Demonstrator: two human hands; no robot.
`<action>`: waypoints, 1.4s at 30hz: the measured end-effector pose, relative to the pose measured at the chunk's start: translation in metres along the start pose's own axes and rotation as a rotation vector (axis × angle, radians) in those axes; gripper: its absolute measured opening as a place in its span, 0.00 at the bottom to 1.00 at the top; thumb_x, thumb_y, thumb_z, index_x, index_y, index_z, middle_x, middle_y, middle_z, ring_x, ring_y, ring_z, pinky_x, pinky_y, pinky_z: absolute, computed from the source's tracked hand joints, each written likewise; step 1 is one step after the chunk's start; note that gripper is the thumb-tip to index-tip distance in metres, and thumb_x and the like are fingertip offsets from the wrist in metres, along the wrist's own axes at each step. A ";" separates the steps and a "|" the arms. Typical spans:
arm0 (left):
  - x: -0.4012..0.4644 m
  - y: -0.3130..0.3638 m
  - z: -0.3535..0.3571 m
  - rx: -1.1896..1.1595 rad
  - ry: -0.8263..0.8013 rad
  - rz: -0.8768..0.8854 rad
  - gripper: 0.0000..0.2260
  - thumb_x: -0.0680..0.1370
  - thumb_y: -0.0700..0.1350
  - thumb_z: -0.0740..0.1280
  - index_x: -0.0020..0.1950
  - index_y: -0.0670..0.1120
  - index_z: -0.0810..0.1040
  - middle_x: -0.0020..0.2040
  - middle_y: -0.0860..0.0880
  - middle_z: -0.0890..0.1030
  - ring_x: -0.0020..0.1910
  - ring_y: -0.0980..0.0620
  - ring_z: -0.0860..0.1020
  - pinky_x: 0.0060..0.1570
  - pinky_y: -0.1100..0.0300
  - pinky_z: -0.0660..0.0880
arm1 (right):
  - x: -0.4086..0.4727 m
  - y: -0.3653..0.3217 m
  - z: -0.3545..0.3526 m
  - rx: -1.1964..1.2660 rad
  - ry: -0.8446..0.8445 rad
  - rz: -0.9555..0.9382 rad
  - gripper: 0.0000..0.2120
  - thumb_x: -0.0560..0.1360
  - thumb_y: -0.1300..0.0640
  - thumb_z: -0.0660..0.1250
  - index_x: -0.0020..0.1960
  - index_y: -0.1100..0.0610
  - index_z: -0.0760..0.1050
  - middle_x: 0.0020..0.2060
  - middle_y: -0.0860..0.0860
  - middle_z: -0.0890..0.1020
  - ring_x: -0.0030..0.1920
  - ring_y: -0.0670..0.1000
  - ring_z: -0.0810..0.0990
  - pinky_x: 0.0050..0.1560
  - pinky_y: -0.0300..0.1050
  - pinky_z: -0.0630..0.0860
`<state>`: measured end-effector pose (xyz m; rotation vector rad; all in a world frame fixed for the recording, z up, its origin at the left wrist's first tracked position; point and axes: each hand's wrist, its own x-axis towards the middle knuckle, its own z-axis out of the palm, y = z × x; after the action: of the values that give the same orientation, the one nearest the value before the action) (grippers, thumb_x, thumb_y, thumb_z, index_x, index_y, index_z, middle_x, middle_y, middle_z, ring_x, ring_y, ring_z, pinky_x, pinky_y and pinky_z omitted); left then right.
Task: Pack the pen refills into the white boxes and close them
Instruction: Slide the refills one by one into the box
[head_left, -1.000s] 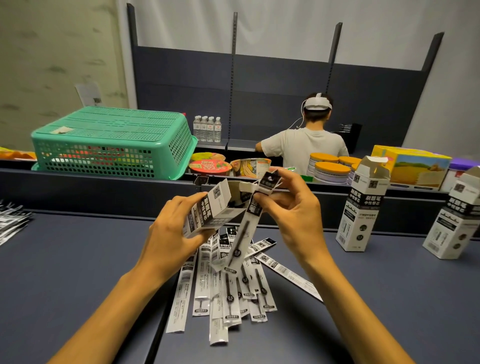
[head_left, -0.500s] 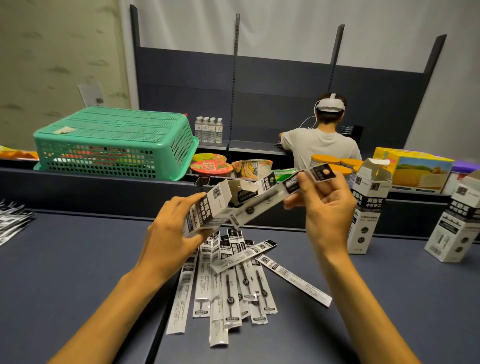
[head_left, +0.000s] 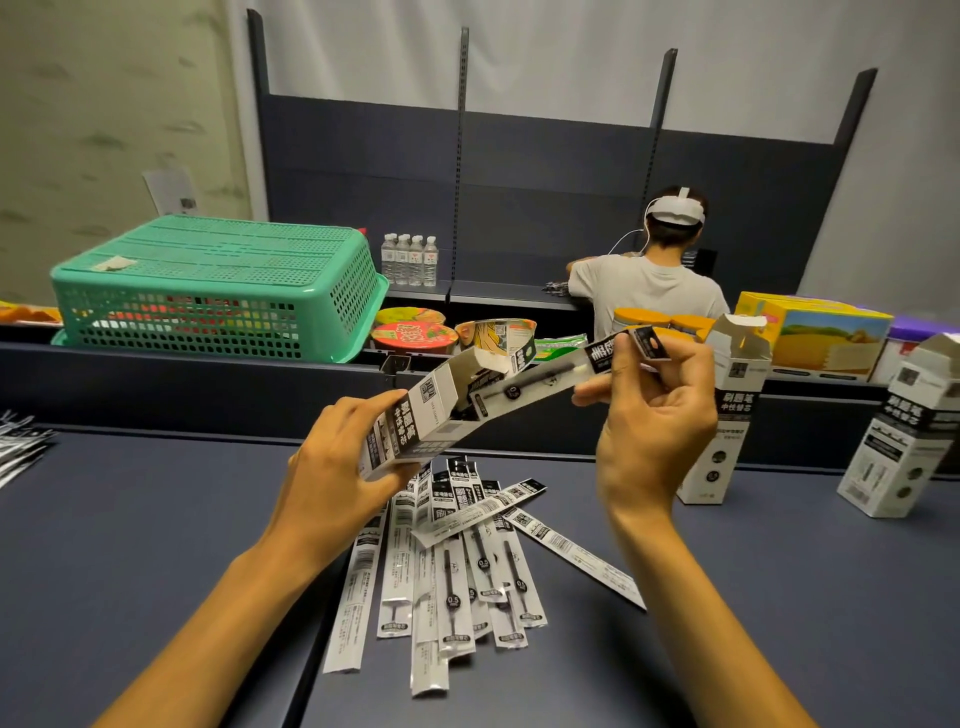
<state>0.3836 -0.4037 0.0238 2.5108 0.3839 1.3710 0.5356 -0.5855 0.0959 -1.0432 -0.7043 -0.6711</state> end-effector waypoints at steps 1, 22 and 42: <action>0.000 0.000 0.000 -0.002 0.000 -0.001 0.32 0.69 0.47 0.76 0.70 0.55 0.67 0.57 0.53 0.75 0.55 0.53 0.74 0.47 0.50 0.79 | -0.001 0.000 0.000 0.001 -0.001 -0.014 0.09 0.79 0.61 0.66 0.48 0.48 0.70 0.37 0.37 0.82 0.30 0.49 0.83 0.32 0.45 0.80; 0.000 0.000 0.000 0.002 0.006 -0.003 0.32 0.69 0.48 0.76 0.70 0.55 0.67 0.56 0.54 0.75 0.54 0.55 0.73 0.46 0.52 0.79 | -0.014 0.017 -0.009 -0.018 -0.273 -0.337 0.10 0.79 0.52 0.66 0.53 0.59 0.76 0.45 0.57 0.84 0.43 0.53 0.86 0.42 0.49 0.83; -0.001 -0.001 0.001 0.020 0.003 0.011 0.33 0.69 0.47 0.77 0.70 0.55 0.67 0.55 0.54 0.75 0.52 0.55 0.73 0.43 0.53 0.79 | -0.032 0.014 0.005 -0.049 -0.846 0.137 0.06 0.75 0.56 0.72 0.51 0.52 0.82 0.38 0.50 0.81 0.32 0.46 0.73 0.32 0.39 0.71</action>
<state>0.3838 -0.4032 0.0227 2.5309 0.3862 1.3818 0.5264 -0.5712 0.0656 -1.4135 -1.3287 -0.0963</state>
